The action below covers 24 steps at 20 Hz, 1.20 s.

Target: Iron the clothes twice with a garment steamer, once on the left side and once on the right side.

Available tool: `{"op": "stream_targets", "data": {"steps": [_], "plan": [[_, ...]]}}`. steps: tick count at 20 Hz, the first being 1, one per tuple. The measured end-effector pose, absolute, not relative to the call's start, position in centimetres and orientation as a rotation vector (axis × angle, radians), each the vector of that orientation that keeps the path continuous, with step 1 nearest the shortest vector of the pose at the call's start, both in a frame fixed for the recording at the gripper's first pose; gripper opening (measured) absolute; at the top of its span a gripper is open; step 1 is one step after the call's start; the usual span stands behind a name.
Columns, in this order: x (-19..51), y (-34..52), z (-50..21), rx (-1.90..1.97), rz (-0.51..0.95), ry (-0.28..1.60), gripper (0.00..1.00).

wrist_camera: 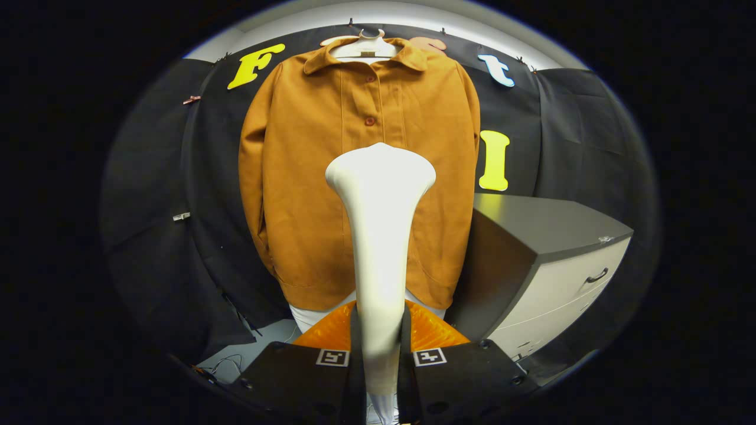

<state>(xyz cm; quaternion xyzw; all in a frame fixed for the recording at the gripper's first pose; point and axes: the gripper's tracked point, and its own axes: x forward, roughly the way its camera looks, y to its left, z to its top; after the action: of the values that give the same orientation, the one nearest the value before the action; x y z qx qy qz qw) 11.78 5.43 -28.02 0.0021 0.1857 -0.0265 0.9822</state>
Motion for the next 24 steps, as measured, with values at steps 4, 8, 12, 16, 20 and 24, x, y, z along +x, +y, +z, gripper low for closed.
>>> {"op": "stream_targets", "data": {"steps": [4, 8, 12, 16, 20, 24], "plan": [[10.2, 5.0, -24.1, 0.002, -0.047, 0.343, 0.24], [8.9, 4.7, -20.7, 0.012, -0.041, 0.317, 0.24], [8.0, 4.1, -18.3, 0.016, -0.049, 0.303, 0.24], [7.2, 3.8, -15.8, 0.004, -0.055, 0.274, 0.24], [6.5, 3.3, -13.0, 0.001, -0.061, 0.235, 0.24], [5.9, 3.3, -10.5, -0.016, -0.069, 0.185, 0.24]]}}
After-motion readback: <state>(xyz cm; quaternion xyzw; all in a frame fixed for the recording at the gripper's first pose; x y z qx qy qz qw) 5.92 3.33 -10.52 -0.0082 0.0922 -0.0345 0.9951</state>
